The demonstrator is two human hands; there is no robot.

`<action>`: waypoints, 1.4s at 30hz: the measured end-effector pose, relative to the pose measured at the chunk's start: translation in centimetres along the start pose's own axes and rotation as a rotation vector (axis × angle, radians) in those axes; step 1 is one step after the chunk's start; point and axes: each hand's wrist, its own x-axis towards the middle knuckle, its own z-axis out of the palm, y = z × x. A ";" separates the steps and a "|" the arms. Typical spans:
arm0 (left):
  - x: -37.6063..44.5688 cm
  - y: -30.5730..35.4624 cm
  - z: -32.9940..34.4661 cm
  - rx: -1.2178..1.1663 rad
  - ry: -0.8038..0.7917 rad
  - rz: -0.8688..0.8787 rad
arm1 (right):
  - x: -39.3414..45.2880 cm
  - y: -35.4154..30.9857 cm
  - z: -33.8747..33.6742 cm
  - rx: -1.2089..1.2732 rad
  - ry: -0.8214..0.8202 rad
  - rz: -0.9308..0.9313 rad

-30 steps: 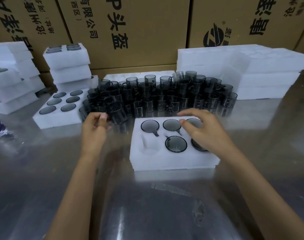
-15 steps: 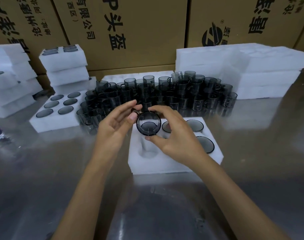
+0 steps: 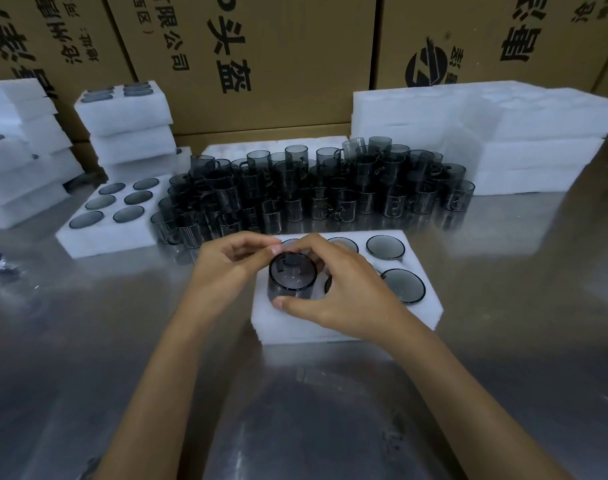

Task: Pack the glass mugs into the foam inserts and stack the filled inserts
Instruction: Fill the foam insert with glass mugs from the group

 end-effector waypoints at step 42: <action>0.7 -2.5 -2.1 -0.037 -0.426 -0.362 | 1.0 1.7 -0.4 -0.240 -0.104 0.029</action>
